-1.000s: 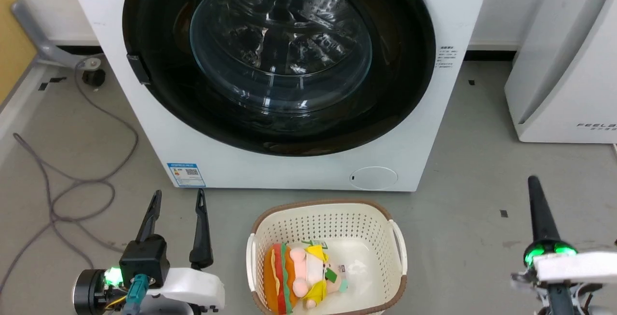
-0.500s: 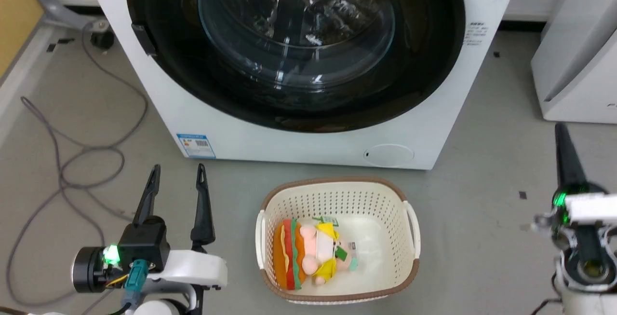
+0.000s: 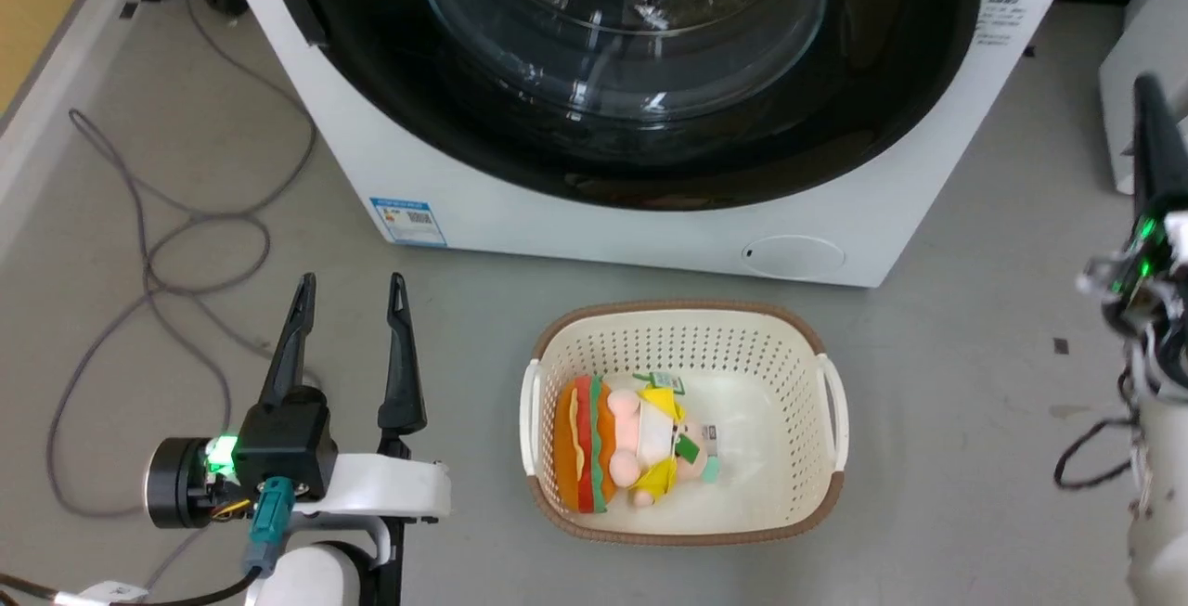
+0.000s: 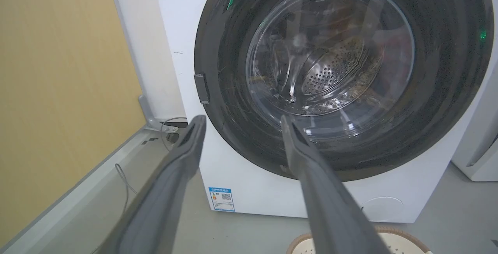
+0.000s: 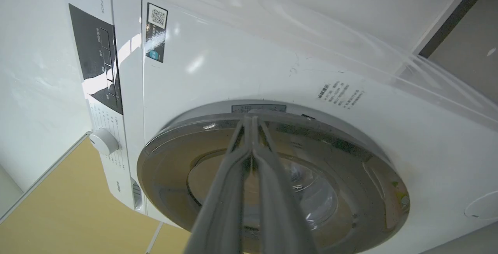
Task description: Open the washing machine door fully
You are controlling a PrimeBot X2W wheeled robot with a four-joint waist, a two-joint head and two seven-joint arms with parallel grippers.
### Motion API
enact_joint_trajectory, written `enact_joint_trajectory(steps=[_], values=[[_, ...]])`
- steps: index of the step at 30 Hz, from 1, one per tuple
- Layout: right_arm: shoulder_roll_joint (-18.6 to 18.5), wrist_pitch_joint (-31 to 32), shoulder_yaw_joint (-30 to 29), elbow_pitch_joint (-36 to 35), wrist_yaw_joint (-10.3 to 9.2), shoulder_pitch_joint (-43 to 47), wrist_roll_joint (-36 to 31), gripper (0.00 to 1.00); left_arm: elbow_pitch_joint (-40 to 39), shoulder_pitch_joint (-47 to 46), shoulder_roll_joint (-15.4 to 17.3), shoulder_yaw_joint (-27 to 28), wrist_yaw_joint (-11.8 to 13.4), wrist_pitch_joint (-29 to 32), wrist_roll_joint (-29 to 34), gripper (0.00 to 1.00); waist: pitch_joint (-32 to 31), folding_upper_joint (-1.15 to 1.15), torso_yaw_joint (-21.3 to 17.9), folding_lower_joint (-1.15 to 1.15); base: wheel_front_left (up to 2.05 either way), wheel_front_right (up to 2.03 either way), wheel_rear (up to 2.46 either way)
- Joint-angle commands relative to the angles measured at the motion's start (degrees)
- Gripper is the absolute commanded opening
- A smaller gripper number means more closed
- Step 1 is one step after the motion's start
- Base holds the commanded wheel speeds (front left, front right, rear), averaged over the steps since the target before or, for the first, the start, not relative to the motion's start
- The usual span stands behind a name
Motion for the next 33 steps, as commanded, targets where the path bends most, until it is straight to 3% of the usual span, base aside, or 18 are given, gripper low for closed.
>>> enact_joint_trajectory(steps=[1, 21, 33], values=[[-1.1, 0.1, 0.1, 1.8, 0.05, -3.4, 1.8, 0.00, -0.3, -1.2, 0.2, -0.3, 0.5, -0.6, -0.1, 1.00, 1.3, 0.00, 0.8, -0.01, 0.00, 0.00, 0.00], [-8.7, 2.8, 8.0, 18.0, 0.05, -27.3, 5.6, 0.00, -0.8, -6.8, 0.0, -3.8, 3.5, -3.0, -1.6, 1.00, 10.3, 0.00, 5.8, -0.01, 0.00, 0.00, 0.00], [-10.5, 9.8, 14.6, 18.8, 0.06, -25.8, 6.2, 0.00, -0.3, -6.7, 0.0, -4.1, 4.3, -3.4, -2.2, 1.00, 9.7, 0.00, 6.4, -0.01, 0.00, 0.00, 0.00]])
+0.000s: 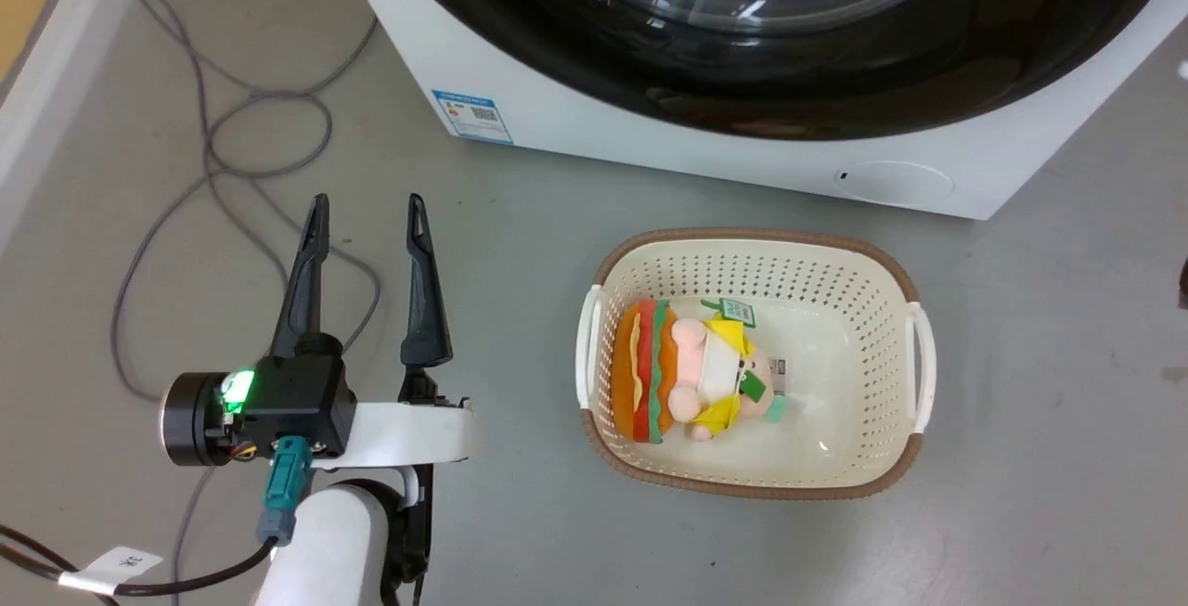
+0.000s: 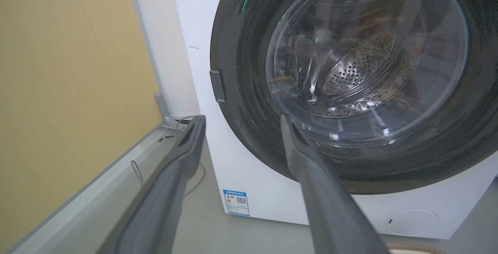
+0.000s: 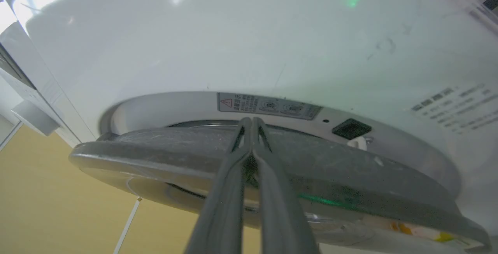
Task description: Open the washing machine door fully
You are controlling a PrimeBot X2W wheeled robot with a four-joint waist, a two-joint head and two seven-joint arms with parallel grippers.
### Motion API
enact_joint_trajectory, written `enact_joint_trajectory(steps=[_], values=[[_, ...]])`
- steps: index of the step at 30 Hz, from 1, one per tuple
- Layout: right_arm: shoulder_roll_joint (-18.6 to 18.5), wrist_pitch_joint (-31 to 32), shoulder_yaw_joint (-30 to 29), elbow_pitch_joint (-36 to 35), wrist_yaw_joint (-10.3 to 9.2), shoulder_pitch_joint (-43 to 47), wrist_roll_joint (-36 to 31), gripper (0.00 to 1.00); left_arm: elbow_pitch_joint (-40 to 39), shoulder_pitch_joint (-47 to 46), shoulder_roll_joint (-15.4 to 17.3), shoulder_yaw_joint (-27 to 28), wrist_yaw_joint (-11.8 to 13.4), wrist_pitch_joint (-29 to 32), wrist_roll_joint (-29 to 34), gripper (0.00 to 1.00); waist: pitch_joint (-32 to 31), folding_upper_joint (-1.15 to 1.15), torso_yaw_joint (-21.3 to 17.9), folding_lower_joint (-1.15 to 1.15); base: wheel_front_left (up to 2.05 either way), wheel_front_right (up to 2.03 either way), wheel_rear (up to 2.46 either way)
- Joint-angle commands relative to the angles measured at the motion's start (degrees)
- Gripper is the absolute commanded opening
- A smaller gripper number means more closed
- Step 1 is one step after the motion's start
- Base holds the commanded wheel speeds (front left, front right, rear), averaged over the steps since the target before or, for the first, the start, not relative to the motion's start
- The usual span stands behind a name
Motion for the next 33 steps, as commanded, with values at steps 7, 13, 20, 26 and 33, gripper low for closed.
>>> enact_joint_trajectory(steps=[7, 13, 20, 26, 33], values=[[1.1, 5.9, 4.5, -1.0, 0.06, 3.3, 0.9, 0.00, 0.4, 0.2, 0.1, 0.2, 0.0, -0.3, 0.1, 1.00, -0.7, 0.00, -1.1, 0.00, 0.00, 0.00, 0.00], [1.3, 7.9, 6.0, -1.2, 0.06, 4.3, 1.8, 0.00, 0.7, 0.1, 0.1, 0.3, -0.3, -0.3, 0.2, 1.00, -1.0, 0.00, -1.7, 0.00, 0.00, 0.00, 0.00], [1.6, 11.6, 7.7, -4.2, 0.06, 8.9, 4.1, 0.00, 1.4, 1.4, 0.1, 0.7, -0.4, -0.3, 0.1, 1.00, -3.4, 0.00, -2.3, 0.00, 0.00, 0.00, 0.00], [2.1, 15.8, 9.7, -10.1, 0.06, 15.3, 6.3, 0.00, 2.0, 3.4, 0.1, 1.6, -0.8, -0.3, 0.6, 1.00, -6.3, 0.00, -3.4, 0.00, 0.00, 0.00, 0.00], [2.8, 18.6, 11.9, -15.9, 0.06, 21.9, 7.6, 0.00, 3.0, 5.1, 0.1, 2.1, -1.6, -0.3, 1.1, 1.00, -9.0, 0.00, -4.4, 0.00, 0.00, 0.00, 0.00]])
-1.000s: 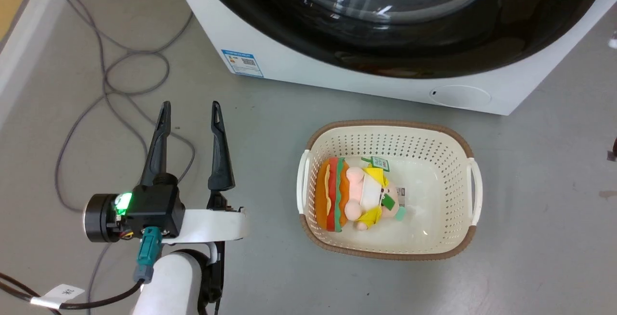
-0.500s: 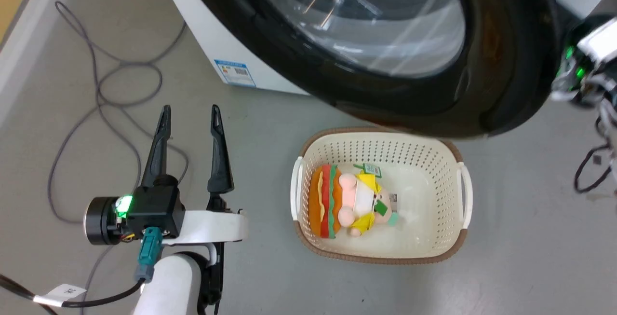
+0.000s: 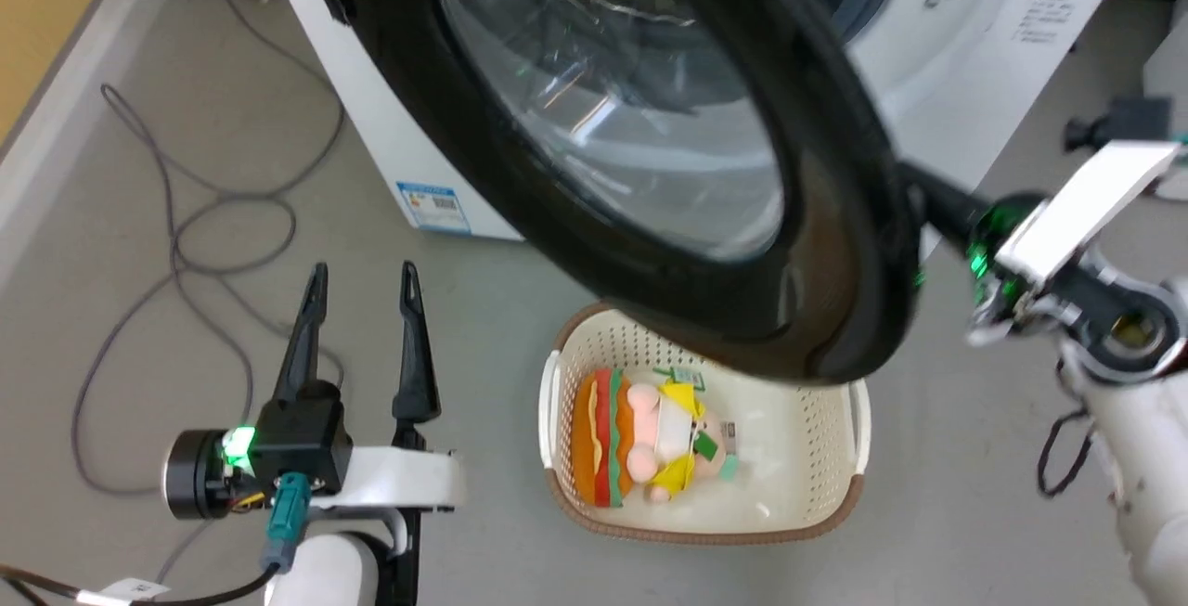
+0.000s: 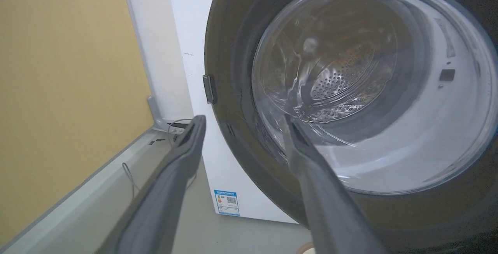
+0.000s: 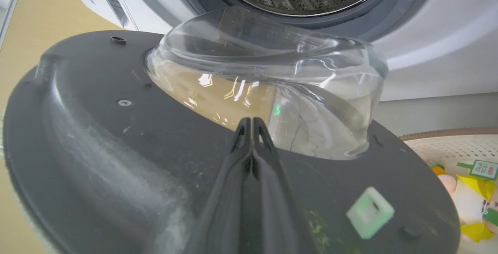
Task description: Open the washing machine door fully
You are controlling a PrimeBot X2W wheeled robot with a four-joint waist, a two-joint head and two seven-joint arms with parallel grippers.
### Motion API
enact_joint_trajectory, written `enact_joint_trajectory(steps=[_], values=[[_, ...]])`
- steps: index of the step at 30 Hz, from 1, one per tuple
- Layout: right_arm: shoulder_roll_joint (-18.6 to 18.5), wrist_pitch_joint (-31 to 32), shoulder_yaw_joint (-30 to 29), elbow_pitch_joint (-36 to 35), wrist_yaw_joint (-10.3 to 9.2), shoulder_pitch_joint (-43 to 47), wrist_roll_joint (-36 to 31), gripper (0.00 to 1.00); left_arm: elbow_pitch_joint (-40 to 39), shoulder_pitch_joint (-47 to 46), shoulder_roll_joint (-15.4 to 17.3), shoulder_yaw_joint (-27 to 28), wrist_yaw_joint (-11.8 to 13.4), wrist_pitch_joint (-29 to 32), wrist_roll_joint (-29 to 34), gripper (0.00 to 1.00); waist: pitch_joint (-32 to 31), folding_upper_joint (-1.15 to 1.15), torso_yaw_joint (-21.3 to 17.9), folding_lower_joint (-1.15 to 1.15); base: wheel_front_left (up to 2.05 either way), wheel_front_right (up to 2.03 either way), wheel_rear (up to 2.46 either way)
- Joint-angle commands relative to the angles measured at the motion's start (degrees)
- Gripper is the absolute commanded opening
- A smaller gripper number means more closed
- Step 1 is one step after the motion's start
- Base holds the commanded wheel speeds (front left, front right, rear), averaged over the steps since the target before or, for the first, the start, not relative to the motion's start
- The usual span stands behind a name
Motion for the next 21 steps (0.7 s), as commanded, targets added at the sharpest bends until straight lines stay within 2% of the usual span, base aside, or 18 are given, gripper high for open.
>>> enact_joint_trajectory(steps=[1, 10, 21], values=[[0.8, 0.7, 0.8, -1.1, 0.06, 2.1, 0.5, 0.00, 0.4, 0.9, 0.1, 0.1, -0.3, -0.3, 0.6, 1.00, -1.0, 0.00, -0.4, 0.00, 0.00, 0.00, 0.00], [2.2, 2.9, 5.1, -7.9, 0.06, 10.1, 0.1, 0.00, 1.8, 3.4, 0.2, 0.4, -1.3, -0.3, 1.1, 1.00, -4.9, 0.00, -0.2, 0.00, 0.00, 0.00, 0.00], [5.2, 3.2, 11.2, -14.6, 0.06, 17.4, -0.8, 0.00, 3.1, 5.8, 0.6, 0.9, -1.3, -0.3, 1.5, 1.00, -7.5, 0.00, -0.2, 0.00, 0.00, 0.00, 0.00]])
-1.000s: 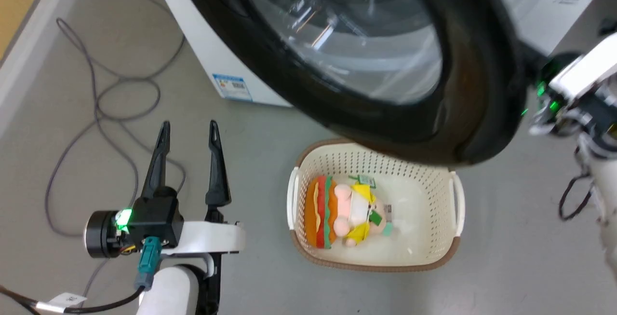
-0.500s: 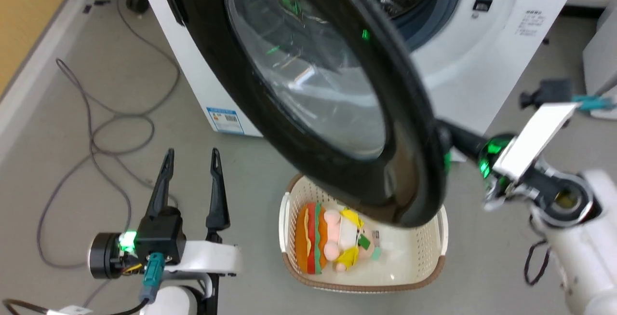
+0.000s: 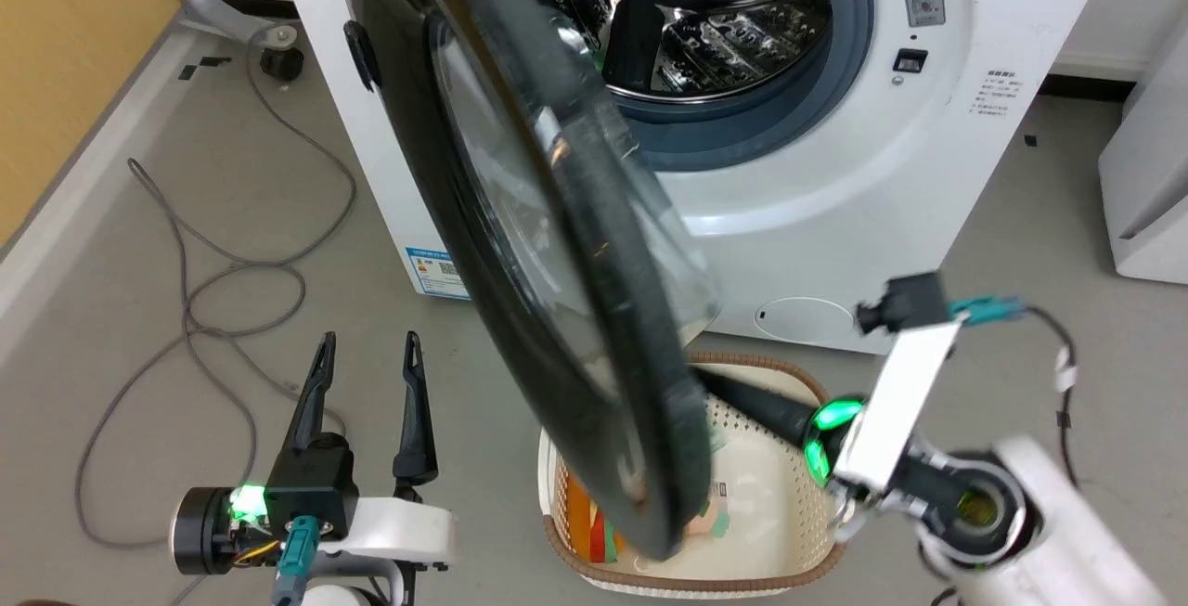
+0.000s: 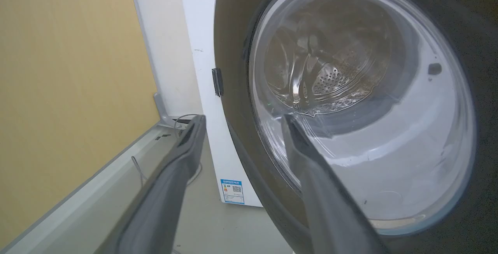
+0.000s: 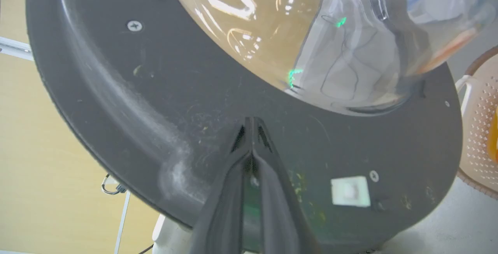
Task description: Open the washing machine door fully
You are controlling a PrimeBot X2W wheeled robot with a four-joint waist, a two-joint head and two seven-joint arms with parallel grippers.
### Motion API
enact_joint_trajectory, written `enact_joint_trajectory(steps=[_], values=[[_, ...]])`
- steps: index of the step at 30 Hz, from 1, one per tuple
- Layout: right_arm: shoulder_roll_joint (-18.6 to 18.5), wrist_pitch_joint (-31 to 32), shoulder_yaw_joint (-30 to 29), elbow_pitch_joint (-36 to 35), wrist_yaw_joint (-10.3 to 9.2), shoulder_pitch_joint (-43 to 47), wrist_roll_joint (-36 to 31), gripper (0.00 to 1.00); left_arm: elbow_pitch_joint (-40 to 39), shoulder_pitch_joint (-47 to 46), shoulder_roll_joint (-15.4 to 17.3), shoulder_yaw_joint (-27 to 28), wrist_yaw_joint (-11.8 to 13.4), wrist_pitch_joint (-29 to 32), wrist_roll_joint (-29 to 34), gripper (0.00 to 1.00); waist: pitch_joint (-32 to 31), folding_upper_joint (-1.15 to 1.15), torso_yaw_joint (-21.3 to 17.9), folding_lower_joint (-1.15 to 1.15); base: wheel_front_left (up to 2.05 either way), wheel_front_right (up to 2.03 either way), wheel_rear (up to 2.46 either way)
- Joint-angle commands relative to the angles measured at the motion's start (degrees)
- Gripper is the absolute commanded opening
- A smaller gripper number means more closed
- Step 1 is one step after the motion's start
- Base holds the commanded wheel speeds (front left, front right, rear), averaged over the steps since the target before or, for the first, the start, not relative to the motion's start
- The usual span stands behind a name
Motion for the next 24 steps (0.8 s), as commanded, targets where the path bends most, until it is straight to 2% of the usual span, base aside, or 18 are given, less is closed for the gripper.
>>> enact_joint_trajectory(steps=[1, 14, 20, 24], values=[[0.5, 0.3, 0.6, -0.6, 0.06, 1.3, -0.3, 0.00, 0.2, 0.9, 0.4, 0.2, -0.1, -0.3, 0.5, 1.00, -0.2, 0.00, 0.0, 0.01, 0.00, 0.00, 0.00], [3.4, -1.4, 6.3, -4.3, 0.06, 7.4, -1.0, 0.00, 2.3, 2.6, 0.8, 0.6, -0.3, -0.3, 0.3, 1.00, -3.0, 0.00, -0.2, 0.01, 0.00, 0.00, 0.00], [2.6, -12.3, 2.0, -5.6, 0.06, 8.2, -4.1, 0.00, 2.5, 3.8, 0.9, 1.0, -0.1, -0.3, 0.2, 1.00, -4.1, 0.00, -1.2, 0.01, 0.00, 0.00, 0.00], [0.9, -24.1, -1.0, -7.1, 0.06, 8.9, -9.1, 0.00, 2.8, 4.3, 1.1, 1.4, -0.2, -0.3, 0.2, 1.00, -4.8, 0.00, -1.7, 0.01, 0.00, 0.00, 0.00]])
